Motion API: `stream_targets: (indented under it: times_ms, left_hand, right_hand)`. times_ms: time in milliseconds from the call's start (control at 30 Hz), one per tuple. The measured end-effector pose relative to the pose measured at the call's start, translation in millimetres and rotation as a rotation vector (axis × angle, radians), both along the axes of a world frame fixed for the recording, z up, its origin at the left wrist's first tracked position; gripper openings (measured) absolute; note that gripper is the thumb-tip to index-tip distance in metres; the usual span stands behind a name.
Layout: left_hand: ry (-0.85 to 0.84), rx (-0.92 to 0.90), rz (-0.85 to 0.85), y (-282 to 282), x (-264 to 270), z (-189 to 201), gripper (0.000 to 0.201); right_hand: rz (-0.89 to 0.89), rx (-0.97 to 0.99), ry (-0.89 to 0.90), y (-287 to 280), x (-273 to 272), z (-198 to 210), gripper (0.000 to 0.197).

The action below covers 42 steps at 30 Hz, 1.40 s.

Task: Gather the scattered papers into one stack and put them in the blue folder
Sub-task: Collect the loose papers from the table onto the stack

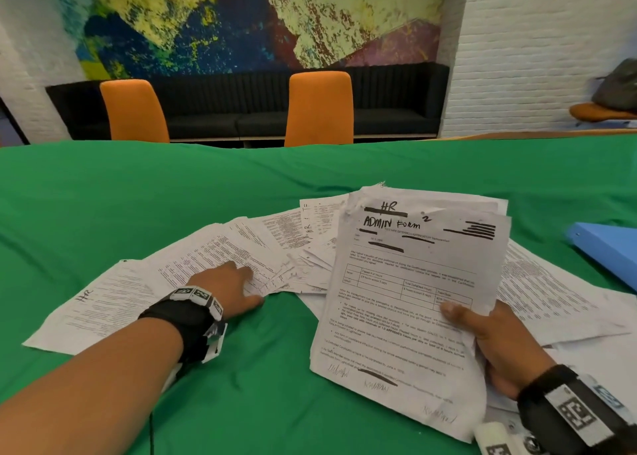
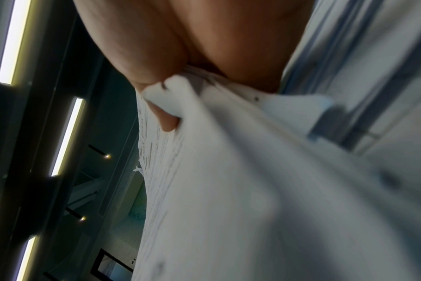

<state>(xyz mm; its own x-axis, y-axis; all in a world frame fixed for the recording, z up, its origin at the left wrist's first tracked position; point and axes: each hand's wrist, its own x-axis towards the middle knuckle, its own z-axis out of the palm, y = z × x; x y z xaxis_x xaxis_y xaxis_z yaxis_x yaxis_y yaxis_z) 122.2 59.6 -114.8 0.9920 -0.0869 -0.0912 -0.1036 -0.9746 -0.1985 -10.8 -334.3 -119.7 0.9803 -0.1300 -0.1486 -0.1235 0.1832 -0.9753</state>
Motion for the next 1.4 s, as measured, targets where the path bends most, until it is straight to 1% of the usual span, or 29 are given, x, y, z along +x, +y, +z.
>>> stream_targets:
  times_ms: [67, 200, 267, 333, 467, 567, 633, 700, 767, 800, 867, 900, 967, 1000, 1033, 1067, 1100, 1133, 1167, 1200, 1267, 1300, 1333, 1367, 1400]
  left_hand:
    - [-0.018, 0.015, -0.016, -3, 0, 1, 0.059]
    - [-0.041, 0.098, -0.065, -12, 2, 4, 0.033]
    - [-0.058, 0.143, -0.059, -13, 3, 8, 0.026]
    - [-0.073, 0.157, -0.045, -10, 3, 11, 0.025]
    - [-0.062, 0.101, -0.03, -7, -7, 20, 0.026]
    - [0.042, 0.017, -0.029, -20, -26, 33, 0.025]
    - [0.153, -0.044, -0.06, -39, -45, 43, 0.033]
    - [0.274, -0.141, -0.094, -62, -68, 52, 0.05]
    - [0.408, -0.328, -0.125, -89, -92, 62, 0.064]
    - [0.458, -0.413, -0.168, -102, -102, 65, 0.066]
    - [0.461, -0.554, -0.254, -126, -114, 62, 0.065]
    - [0.458, -0.644, -0.244, -135, -117, 60, 0.066]
    - [0.552, -0.921, -0.081, -146, -117, 57, 0.067]
    - [0.568, -0.986, -0.057, -148, -112, 56, 0.063]
    - [0.5, -0.977, -0.086, -150, -103, 56, 0.059]
    - [0.378, -0.842, -0.152, -149, -91, 59, 0.057]
    - [0.277, -0.678, -0.207, -147, -77, 60, 0.059]
    - [0.228, -0.51, -0.275, -145, -67, 60, 0.066]
    - [0.234, -0.37, -0.338, -144, -57, 58, 0.077]
    - [0.287, -0.286, -0.358, -143, -50, 54, 0.089]
    - [0.414, -0.217, -0.356, -143, -41, 43, 0.111]
    - [0.438, -0.175, -0.36, -144, -38, 35, 0.118]
    - [0.429, -0.12, -0.372, -145, -37, 29, 0.124]
    - [0.407, -0.071, -0.387, -146, -36, 24, 0.127]
    - [0.388, -0.044, -0.394, -148, -36, 23, 0.127]
  right_hand:
    - [0.003, 0.0, 0.001, 0, 1, 0, 0.032]
    - [0.013, 0.005, -0.004, -1, 1, 0, 0.031]
    - [0.009, -0.003, -0.005, -2, 1, -1, 0.031]
    - [0.006, -0.01, -0.003, -3, 2, -1, 0.031]
    - [0.006, -0.011, -0.012, -4, 2, 1, 0.033]
    - [0.014, -0.002, -0.023, -3, 1, 3, 0.033]
    - [0.016, -0.01, -0.035, -3, -1, 6, 0.033]
    - [0.011, -0.029, -0.052, -5, -4, 10, 0.032]
    - [-0.01, -0.051, -0.071, -11, -8, 14, 0.032]
    - [-0.029, -0.064, -0.075, -15, -11, 16, 0.031]
    - [-0.063, -0.083, -0.082, -26, -16, 20, 0.03]
    - [-0.079, -0.087, -0.081, -34, -18, 22, 0.029]
    - [-0.119, -0.082, -0.079, -47, -26, 28, 0.027]
    - [-0.135, -0.09, -0.067, -52, -31, 32, 0.032]
    - [-0.148, -0.11, -0.066, -59, -35, 34, 0.05]
    - [-0.178, -0.122, -0.065, -68, -37, 32, 0.069]
    - [-0.203, -0.118, -0.066, -75, -38, 31, 0.076]
    - [-0.212, -0.102, -0.058, -80, -41, 32, 0.072]
    - [-0.211, -0.084, -0.056, -84, -43, 32, 0.07]
    - [-0.216, -0.067, -0.059, -88, -45, 31, 0.076]
    - [-0.236, -0.083, -0.066, -93, -45, 27, 0.098]
    - [-0.229, -0.086, -0.067, -94, -45, 25, 0.098]
    - [-0.22, -0.083, -0.056, -94, -46, 24, 0.083]
    - [-0.216, -0.079, -0.051, -95, -45, 23, 0.062]
    - [-0.213, -0.081, -0.042, -98, -44, 20, 0.046]
